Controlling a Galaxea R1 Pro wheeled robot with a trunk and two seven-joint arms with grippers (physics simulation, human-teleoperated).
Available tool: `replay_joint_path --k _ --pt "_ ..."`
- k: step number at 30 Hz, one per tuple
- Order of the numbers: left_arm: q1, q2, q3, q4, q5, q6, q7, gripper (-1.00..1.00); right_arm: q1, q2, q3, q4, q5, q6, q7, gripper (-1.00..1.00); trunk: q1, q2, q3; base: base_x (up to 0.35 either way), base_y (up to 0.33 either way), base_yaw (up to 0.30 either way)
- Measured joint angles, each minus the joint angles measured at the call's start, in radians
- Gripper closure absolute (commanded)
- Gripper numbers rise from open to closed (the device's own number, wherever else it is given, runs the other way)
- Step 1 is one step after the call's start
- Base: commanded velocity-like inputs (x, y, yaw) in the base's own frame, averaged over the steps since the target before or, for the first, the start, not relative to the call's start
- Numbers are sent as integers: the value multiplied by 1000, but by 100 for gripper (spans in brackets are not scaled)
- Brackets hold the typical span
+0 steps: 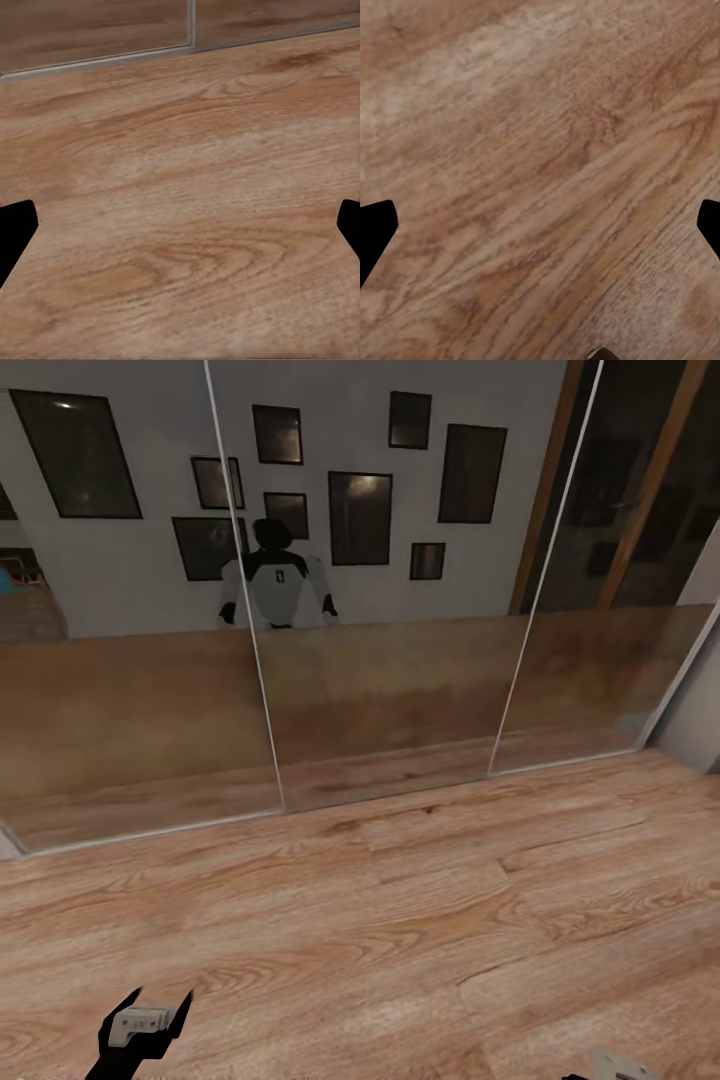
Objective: Pick up the two gym shoes and the two sandals from the corridor floor and place them onto the hallstand (shoe rack) in the corridor, making sure they are on the rack and not on the floor. Arrange them so the two gym shoes are next to each other and the two sandals are next to each other.
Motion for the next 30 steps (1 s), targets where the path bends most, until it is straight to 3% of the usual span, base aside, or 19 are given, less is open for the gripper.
replay_joint_path --k 12,30 --pt "0 0 0 0 0 0 0 -100 0 0 0 0 0 0 0 -100 0 0 0 -4 -5 172" --pt "0 0 0 0 0 0 0 -100 0 0 0 0 0 0 0 -100 0 0 0 -67 29 21"
